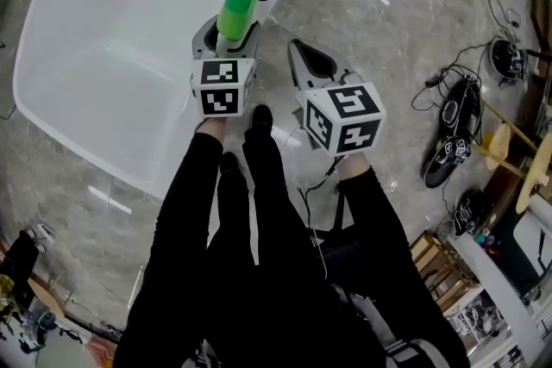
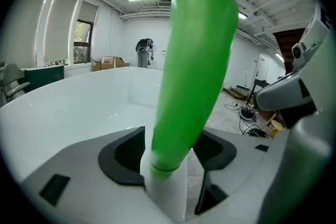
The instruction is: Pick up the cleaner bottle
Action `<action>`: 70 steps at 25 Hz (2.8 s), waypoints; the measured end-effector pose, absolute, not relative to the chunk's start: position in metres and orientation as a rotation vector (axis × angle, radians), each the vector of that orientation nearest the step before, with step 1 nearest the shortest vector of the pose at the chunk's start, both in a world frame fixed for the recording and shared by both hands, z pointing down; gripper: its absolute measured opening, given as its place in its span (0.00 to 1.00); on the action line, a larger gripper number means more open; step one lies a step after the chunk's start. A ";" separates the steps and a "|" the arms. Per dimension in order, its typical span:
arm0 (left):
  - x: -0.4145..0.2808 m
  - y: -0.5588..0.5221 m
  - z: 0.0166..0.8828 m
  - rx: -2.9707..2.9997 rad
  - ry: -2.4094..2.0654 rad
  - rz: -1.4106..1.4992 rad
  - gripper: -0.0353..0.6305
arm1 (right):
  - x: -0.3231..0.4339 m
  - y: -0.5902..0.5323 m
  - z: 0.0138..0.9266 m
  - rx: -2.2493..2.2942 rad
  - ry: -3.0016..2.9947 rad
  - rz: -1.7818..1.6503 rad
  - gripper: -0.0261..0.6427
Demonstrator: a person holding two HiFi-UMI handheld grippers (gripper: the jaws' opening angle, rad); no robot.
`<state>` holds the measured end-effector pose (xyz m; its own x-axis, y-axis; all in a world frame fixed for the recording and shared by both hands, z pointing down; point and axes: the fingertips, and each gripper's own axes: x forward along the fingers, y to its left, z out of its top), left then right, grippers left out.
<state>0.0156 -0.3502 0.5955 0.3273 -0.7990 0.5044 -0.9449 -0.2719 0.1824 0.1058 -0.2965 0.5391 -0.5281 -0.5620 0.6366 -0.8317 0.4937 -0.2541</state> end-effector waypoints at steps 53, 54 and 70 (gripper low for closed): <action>0.015 -0.373 0.607 2.135 -1.744 0.496 0.37 | 0.110 -0.299 0.577 1.072 -2.232 0.844 0.04; 0.014 -0.371 0.605 2.136 -1.744 0.493 0.37 | 0.110 -0.299 0.575 1.074 -2.234 0.842 0.04; 0.000 -0.362 0.540 2.191 -1.787 0.423 0.36 | 0.092 -0.298 0.532 1.043 -2.300 0.781 0.04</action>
<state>-0.0003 -0.3619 0.5397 0.1909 -0.8978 0.3969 -0.9805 -0.1940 0.0326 0.0919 -0.2975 0.5322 -0.5861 -0.5034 0.6349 -0.7859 0.5438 -0.2943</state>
